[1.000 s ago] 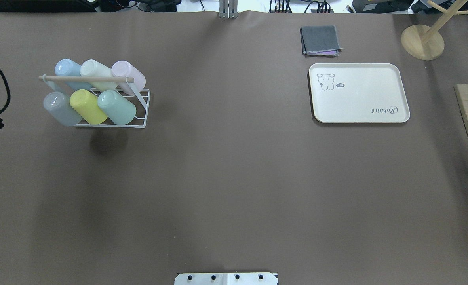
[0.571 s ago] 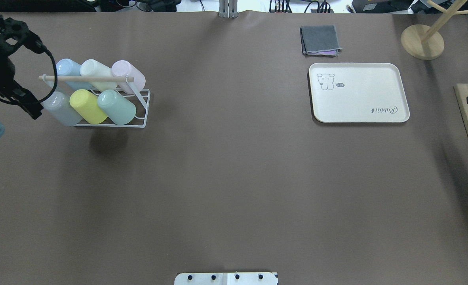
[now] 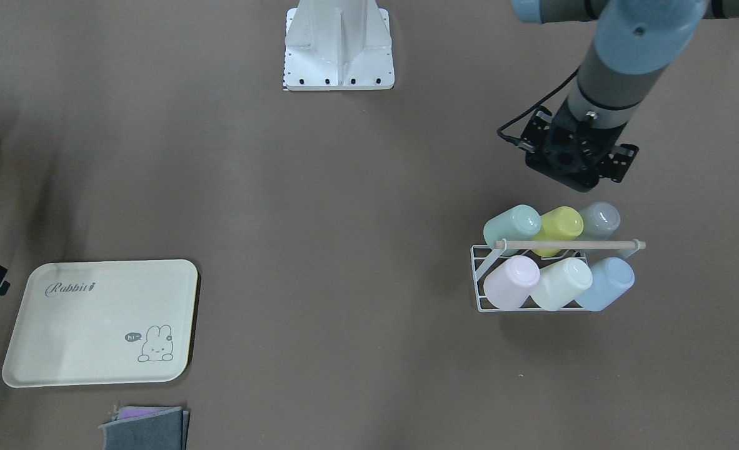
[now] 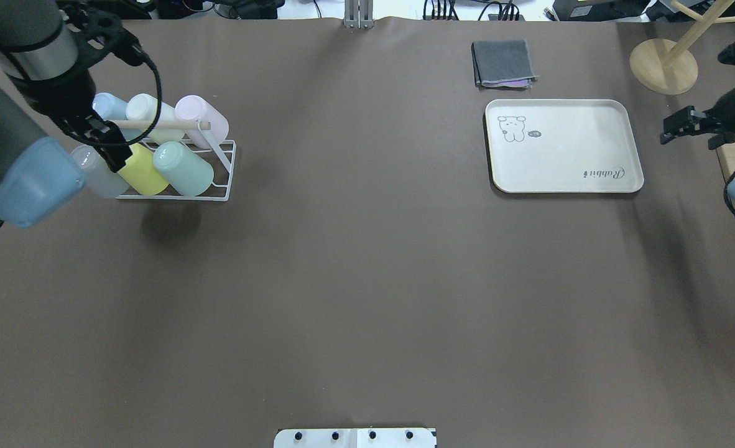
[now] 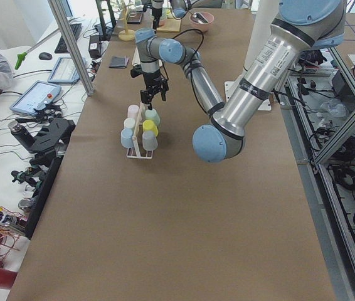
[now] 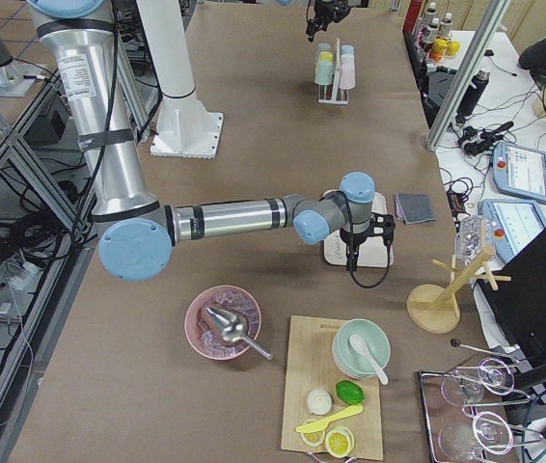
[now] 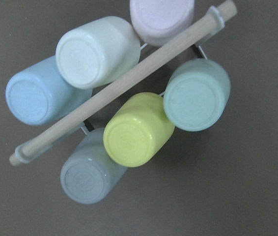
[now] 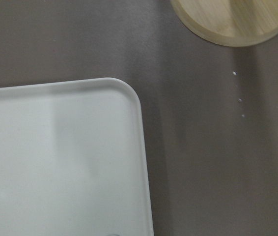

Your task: Pick up and place green cup on tray

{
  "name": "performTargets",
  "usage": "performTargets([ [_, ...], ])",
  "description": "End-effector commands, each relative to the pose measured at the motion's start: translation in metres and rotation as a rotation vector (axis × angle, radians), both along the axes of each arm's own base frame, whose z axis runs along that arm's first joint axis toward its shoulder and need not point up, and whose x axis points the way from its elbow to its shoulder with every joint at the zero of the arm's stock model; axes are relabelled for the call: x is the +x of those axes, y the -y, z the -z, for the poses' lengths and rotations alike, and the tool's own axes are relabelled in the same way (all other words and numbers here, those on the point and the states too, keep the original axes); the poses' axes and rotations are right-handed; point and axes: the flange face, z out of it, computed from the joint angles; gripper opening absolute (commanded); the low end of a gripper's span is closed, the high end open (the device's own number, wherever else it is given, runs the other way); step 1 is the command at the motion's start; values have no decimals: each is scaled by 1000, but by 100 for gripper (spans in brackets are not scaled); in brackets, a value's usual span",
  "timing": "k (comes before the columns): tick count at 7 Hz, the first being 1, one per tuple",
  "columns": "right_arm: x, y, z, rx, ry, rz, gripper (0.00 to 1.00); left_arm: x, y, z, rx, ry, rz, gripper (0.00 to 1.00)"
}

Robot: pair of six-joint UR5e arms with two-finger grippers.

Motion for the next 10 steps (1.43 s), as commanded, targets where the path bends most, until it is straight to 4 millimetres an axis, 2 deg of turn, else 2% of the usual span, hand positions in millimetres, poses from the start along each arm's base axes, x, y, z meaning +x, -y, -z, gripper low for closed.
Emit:
performTargets([
  [1,-22,17,-30,100,33,8,99,82,-39,48,193,216,-102,98],
  [2,-23,17,-45,104,33,9,99,94,-46,56,240,313,-130,99],
  [3,-23,17,-44,106,36,15,99,117,-47,62,327,398,-309,98],
  [4,-27,16,-45,102,36,19,97,129,-45,53,407,471,-452,98],
  [5,-36,13,-45,105,37,35,92,127,-40,40,434,544,-459,98],
  [6,-41,11,-45,108,35,44,85,144,-52,34,470,634,-521,98],
  [7,-44,10,-49,99,31,48,85,165,-63,27,521,721,-670,98],
  [8,-46,9,-53,94,30,53,79,165,-57,22,552,781,-728,98],
  [9,-47,8,-53,94,30,55,71,169,-56,20,559,779,-717,98],
  [10,-47,8,-53,94,31,56,61,197,-45,-3,559,778,-678,98],
])
